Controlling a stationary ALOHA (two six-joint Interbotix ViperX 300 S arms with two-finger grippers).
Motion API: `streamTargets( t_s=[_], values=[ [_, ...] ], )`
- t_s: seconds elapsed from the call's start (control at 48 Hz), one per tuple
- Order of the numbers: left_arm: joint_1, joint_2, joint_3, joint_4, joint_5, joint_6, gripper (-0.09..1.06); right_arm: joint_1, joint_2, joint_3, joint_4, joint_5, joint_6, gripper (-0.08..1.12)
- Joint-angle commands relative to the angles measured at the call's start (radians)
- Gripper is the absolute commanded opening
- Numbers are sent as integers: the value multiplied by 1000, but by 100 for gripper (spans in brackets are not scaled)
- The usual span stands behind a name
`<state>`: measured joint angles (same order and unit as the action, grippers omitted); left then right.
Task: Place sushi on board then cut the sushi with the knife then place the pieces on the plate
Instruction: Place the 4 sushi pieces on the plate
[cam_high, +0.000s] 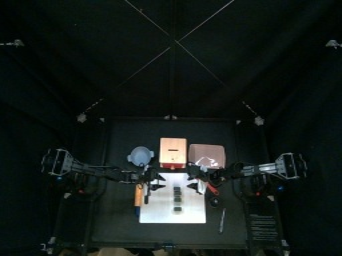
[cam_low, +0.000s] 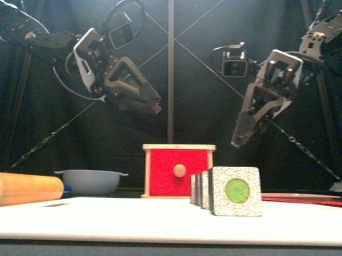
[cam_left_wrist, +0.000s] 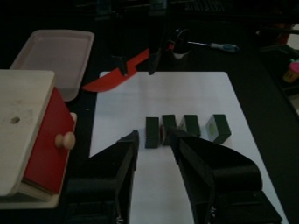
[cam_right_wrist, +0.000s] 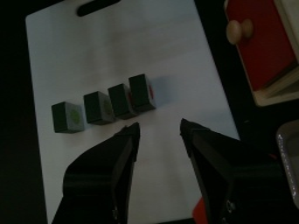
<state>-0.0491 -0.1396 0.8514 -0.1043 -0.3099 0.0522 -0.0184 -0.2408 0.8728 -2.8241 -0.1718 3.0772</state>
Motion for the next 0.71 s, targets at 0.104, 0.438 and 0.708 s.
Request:
streamTargets(
  t_s=[0.104, 0.438, 0.708],
  values=[
    [0, -14, 3, 0, -9, 2, 74, 11, 57, -84, -40, 6, 2, 79],
    [0, -14, 23, 0, -9, 2, 74, 35, 193, -175, -41, 8, 3, 79],
    [0, -17, 40, -2, -9, 2, 74, 40, 256, -222, -43, 6, 2, 79]
  ],
)
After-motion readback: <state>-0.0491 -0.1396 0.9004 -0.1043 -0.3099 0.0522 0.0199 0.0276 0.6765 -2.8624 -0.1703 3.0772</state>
